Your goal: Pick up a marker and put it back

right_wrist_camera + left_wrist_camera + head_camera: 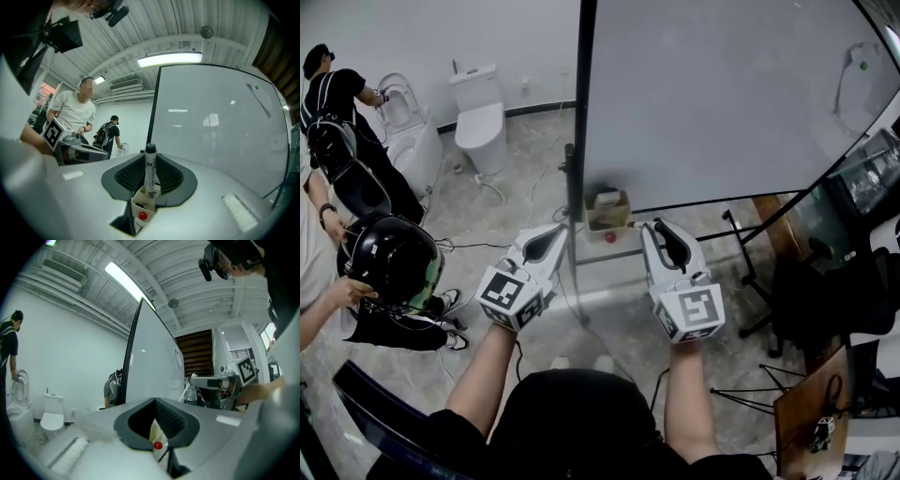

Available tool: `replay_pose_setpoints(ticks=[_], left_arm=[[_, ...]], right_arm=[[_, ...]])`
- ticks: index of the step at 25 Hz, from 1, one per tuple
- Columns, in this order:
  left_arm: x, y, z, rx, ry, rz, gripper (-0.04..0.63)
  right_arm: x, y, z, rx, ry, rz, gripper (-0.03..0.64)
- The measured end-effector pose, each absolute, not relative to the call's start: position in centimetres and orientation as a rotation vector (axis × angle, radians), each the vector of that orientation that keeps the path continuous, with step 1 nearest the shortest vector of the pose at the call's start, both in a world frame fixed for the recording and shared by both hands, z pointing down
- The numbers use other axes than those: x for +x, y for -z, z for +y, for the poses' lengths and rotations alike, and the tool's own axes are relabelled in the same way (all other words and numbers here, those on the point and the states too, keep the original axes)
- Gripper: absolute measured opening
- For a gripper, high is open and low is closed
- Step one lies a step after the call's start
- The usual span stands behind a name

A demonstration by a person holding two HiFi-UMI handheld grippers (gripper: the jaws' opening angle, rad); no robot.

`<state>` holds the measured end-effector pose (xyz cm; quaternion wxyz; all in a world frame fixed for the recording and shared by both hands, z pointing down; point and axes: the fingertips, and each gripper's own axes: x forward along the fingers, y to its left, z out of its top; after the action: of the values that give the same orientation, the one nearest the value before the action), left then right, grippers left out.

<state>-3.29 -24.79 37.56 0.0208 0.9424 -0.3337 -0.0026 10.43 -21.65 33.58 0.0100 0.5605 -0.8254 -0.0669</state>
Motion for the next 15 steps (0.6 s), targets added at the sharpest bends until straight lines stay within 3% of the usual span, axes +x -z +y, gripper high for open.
replay_pose_setpoints(ticks=[15], left_arm=[[-3.2,-38.7,-26.0,2.939,0.007,-1.051,0.006]], right_arm=[[10.8,-33.8,-22.8,1.728,0.211,-2.588,0.083]])
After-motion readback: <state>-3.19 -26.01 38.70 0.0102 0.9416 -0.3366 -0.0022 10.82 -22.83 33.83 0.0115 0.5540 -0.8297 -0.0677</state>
